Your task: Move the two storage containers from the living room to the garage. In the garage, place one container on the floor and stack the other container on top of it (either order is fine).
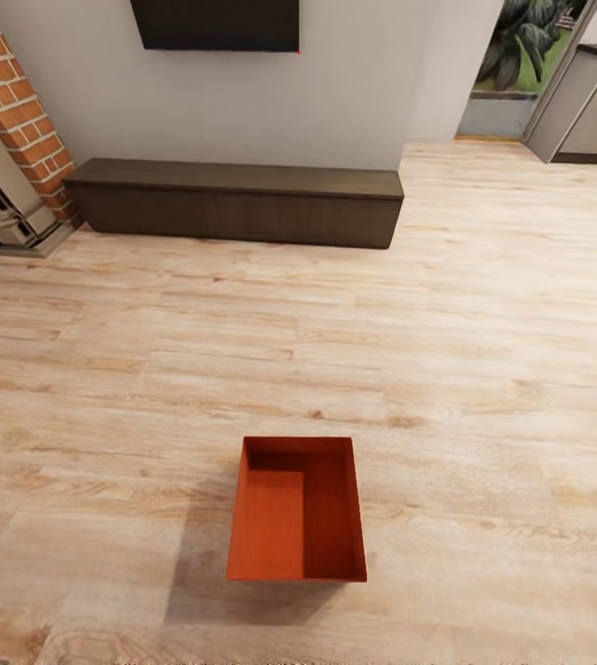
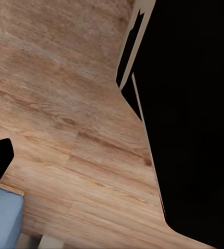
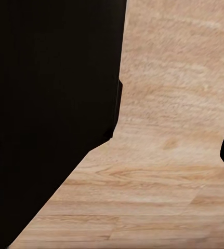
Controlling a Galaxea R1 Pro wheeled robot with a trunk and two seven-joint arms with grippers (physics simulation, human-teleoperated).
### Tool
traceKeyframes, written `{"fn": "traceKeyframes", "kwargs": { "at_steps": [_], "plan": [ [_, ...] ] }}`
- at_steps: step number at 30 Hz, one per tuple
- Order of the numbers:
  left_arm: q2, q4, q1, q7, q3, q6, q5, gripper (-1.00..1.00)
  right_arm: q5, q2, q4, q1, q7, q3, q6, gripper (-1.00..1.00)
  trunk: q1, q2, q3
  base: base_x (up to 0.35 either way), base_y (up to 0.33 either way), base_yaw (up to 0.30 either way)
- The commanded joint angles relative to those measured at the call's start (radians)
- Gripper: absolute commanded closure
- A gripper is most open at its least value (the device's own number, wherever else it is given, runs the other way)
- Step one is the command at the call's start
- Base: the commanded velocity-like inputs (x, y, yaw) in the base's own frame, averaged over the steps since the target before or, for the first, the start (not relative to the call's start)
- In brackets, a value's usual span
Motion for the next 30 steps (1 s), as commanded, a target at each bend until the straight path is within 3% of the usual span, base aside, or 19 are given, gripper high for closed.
{"fn": "traceKeyframes", "kwargs": {
  "at_steps": [1, 15, 30],
  "plan": [
    [0.0, -0.001, 0.0, 0.002, 0.001, 0.002, 0.004, -1.0, -0.01, 0.0, 0.003, -0.001, 0.0, 0.009, -0.006, -1.0, 0.0, 0.0, -0.002, 0.0, 0.0, 0.0],
    [0.0, -0.001, 0.0, 0.002, 0.001, 0.002, 0.004, -1.0, -0.01, 0.001, 0.003, -0.001, -0.001, 0.009, -0.006, -1.0, 0.0, 0.0, -0.024, 0.0, 0.0, 0.0],
    [0.0, -0.001, 0.0, 0.002, 0.001, 0.002, 0.004, -1.0, -0.01, 0.0, 0.003, -0.001, 0.0, 0.009, -0.006, -1.0, 0.0, 0.0, -0.027, 0.0, 0.0, 0.0]
  ]
}}
